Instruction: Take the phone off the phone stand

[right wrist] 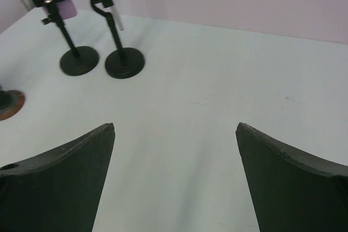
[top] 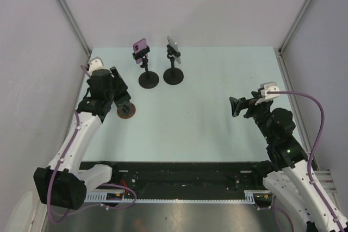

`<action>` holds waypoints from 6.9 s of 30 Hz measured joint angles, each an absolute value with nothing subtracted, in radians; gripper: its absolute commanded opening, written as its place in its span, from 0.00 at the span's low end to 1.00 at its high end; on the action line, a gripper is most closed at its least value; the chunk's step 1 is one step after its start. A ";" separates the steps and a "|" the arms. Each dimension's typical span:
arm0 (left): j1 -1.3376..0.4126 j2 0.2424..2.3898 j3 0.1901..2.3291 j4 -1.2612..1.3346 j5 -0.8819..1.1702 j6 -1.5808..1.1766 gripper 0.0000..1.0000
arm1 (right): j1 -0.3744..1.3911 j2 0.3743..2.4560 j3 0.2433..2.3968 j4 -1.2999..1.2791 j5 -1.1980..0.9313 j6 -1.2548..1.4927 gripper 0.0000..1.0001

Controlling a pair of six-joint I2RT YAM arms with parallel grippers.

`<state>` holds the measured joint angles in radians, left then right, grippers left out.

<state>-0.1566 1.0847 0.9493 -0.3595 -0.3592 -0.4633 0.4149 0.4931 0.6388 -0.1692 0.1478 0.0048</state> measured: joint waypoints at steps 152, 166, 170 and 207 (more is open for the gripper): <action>-0.384 0.655 0.636 -0.275 -0.426 -0.329 1.00 | 0.014 1.505 1.050 -0.333 -0.194 0.293 1.00; -0.300 1.113 0.803 -0.378 -0.427 -0.509 1.00 | 0.379 1.153 0.962 -0.315 0.065 0.248 0.99; -0.267 1.119 0.809 -0.385 -0.461 -0.520 1.00 | 0.382 1.121 0.916 -0.312 0.072 0.242 1.00; -0.150 1.377 0.914 -0.295 -0.475 -0.420 0.24 | 0.385 1.007 0.836 -0.248 0.085 0.147 1.00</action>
